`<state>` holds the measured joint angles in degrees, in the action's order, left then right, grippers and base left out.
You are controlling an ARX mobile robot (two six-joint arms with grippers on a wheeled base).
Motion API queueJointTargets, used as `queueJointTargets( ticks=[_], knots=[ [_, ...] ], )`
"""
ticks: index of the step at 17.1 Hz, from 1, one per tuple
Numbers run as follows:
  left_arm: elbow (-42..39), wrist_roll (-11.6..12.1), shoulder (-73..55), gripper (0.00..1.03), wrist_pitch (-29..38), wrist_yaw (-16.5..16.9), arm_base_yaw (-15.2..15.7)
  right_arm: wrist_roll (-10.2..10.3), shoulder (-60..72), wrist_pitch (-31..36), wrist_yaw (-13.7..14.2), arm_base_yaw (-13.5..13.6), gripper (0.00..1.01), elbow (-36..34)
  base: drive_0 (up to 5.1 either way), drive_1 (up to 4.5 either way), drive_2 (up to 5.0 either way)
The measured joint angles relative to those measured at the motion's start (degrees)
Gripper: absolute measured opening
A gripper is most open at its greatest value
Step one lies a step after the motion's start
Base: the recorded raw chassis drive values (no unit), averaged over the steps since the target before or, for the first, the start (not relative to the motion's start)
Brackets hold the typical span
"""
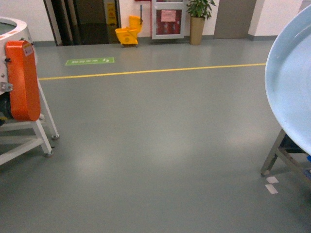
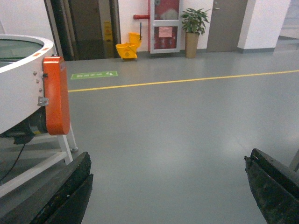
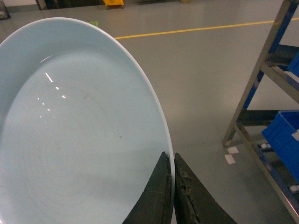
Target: Place blue tray on left shelf second layer neatly
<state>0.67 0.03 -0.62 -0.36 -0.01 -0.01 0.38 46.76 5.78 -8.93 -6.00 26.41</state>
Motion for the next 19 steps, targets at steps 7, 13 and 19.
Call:
queueJointTargets(
  ticks=[7, 13, 19],
  knots=[
    [0.0, 0.0, 0.0, 0.98, 0.1, 0.0, 0.0, 0.0, -0.1, 0.0, 0.0, 0.0, 0.02, 0.0, -1.7, -1.73, -1.7],
    [0.0, 0.0, 0.0, 0.98, 0.1, 0.0, 0.0, 0.0, -0.1, 0.0, 0.0, 0.0, 0.02, 0.0, -1.6, -1.61, -1.6],
    [0.0, 0.0, 0.0, 0.98, 0.1, 0.0, 0.0, 0.0, -0.1, 0.0, 0.0, 0.0, 0.02, 0.0, -1.6, -1.59, -1.6]
  ],
)
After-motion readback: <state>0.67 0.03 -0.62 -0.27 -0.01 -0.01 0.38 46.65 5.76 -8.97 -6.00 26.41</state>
